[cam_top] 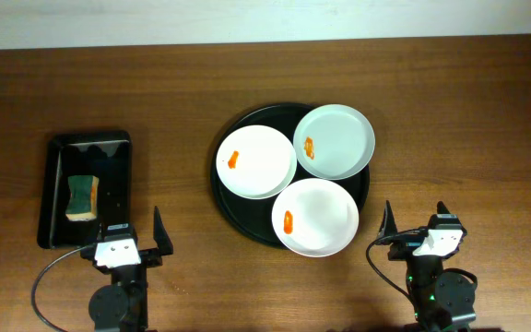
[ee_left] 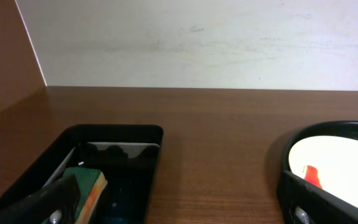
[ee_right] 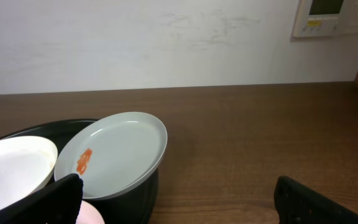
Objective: Clean dirty plates on tray and stack at the side
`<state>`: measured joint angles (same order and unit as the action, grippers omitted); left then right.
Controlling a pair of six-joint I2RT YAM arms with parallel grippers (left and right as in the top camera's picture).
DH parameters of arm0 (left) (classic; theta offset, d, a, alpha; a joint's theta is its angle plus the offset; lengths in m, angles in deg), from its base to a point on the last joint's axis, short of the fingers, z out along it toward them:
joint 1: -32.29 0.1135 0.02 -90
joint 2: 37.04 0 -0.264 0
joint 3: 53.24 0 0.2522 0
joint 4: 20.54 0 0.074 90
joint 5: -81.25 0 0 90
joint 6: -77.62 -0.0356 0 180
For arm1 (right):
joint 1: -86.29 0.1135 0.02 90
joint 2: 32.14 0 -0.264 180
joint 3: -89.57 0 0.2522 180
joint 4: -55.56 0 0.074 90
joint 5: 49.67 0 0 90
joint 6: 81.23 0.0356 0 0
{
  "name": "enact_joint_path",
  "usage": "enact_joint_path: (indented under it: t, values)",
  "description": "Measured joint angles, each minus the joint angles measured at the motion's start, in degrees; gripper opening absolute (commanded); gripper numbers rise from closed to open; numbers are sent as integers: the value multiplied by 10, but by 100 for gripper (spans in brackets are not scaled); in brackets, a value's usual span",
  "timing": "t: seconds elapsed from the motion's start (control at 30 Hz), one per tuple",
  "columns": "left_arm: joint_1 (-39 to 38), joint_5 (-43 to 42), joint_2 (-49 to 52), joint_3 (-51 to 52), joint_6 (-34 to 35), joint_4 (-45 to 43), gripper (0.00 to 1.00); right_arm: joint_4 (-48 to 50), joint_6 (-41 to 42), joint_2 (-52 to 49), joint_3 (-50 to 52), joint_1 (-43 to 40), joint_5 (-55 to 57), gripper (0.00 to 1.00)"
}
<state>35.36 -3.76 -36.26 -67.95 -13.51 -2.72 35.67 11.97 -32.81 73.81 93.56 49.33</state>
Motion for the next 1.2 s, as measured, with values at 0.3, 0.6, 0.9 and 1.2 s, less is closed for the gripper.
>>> enact_joint_path:
  t: [0.3, 0.6, 0.9, 1.2]
  values:
    - [0, 0, 1, 0, 0, 2, 99, 15, 0, 0, 5, -20, 0, 99]
    - [0, 0, 1, 0, 0, 2, 99, 15, 0, 0, 5, -20, 0, 99]
    - [0, -1, 1, 0, 0, 1, 99, 15, 0, 0, 5, -20, -14, 99]
    - [0, -136, 32, -85, 0, 18, 99, -9, 85, -19, -76, -21, -128, 99]
